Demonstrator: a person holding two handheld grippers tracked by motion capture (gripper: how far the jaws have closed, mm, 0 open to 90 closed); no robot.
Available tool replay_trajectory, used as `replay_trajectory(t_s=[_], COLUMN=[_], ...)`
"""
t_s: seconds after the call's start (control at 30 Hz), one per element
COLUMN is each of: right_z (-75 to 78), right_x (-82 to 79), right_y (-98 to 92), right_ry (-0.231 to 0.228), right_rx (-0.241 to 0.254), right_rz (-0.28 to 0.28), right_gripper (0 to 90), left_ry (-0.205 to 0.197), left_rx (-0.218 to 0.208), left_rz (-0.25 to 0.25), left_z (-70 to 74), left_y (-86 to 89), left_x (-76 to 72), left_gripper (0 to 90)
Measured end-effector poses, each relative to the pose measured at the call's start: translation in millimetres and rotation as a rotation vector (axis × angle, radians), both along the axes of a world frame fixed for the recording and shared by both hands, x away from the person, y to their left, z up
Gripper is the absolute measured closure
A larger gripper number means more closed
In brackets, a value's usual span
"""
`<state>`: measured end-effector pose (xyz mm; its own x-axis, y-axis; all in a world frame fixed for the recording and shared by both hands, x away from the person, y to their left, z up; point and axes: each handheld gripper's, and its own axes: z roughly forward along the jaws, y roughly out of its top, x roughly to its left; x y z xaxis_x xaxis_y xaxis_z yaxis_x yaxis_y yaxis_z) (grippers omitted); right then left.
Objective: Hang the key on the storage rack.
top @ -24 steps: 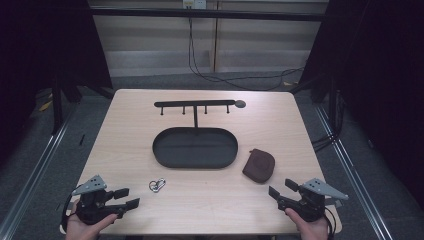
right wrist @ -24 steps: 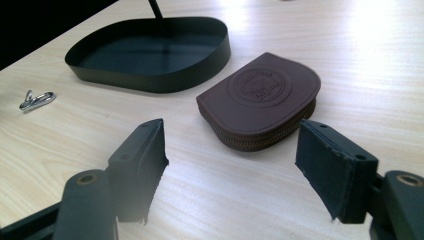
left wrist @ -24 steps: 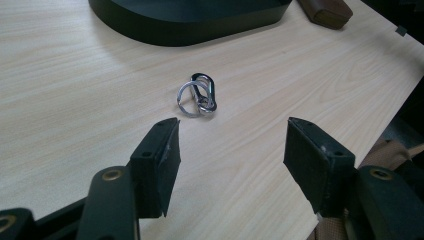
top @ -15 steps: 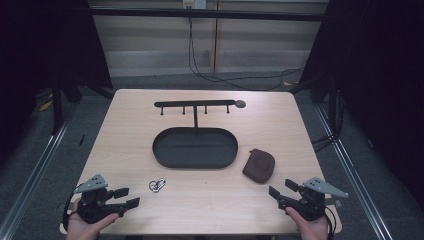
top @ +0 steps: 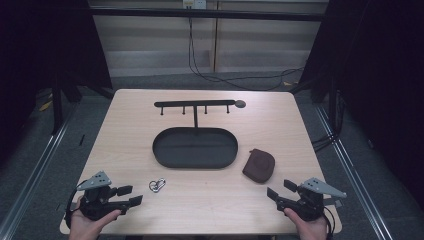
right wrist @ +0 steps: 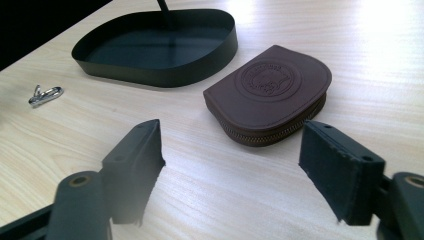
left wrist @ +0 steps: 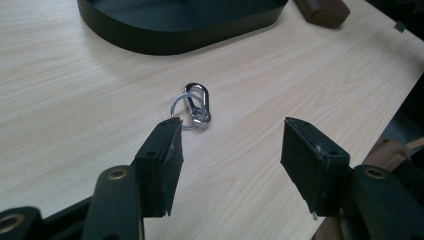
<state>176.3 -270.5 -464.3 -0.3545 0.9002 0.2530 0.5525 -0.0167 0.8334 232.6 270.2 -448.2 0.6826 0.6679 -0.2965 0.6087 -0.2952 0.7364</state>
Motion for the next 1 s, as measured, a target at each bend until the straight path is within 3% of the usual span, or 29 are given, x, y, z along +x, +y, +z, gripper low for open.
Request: replay_trajectory(t_s=[0.1, 0.33, 0.47, 0.6, 0.7, 0.77, 0.83, 0.87, 1.0], right_z=[-0.3, -0.8, -0.9, -2.7, -2.5, -1.9, -2.1, -2.1, -2.3], right_x=[0.4, 0.9, 1.0, 3.2, 2.9, 2.3, 2.3, 2.3, 2.8], right_y=[-1.7, -0.3, 0.6, 1.4, 1.3, 1.1, 0.9, 1.3, 1.6], right_ry=[0.003, 0.011, 0.011, 0.036, 0.033, 0.027, 0.029, 0.031, 0.033], right_rx=[0.011, 0.005, -0.002, 0.001, 0.001, 0.001, 0.000, 0.000, -0.006], right_rz=[-0.006, 0.003, 0.007, 0.013, 0.013, 0.007, 0.007, 0.007, 0.007], right_gripper=[24.6, 24.6, 24.5, 23.8, 23.9, 23.9, 23.8, 23.9, 23.8], left_ry=[0.008, 0.008, 0.016, 0.020, 0.016, 0.002, 0.016, 0.011, 0.024], left_rx=[0.003, 0.067, 0.071, 0.123, 0.132, 0.167, 0.168, 0.190, 0.194], left_rz=[-0.016, -0.046, -0.057, -0.066, -0.074, -0.082, -0.100, -0.111, -0.131], left_z=[2.4, 8.1, 12.0, 19.1, 20.7, 21.8, 21.6, 21.7, 22.2], left_y=[-0.8, -9.5, -12.8, -18.6, -21.2, -24.3, -25.9, -27.8, -30.1], left_x=[6.8, 10.5, 13.3, 22.7, 25.6, 29.8, 33.9, 36.3, 39.9], left_gripper=[43.3, 43.3, 42.5, 42.7, 45.0, 48.3, 49.2, 50.5, 50.5])
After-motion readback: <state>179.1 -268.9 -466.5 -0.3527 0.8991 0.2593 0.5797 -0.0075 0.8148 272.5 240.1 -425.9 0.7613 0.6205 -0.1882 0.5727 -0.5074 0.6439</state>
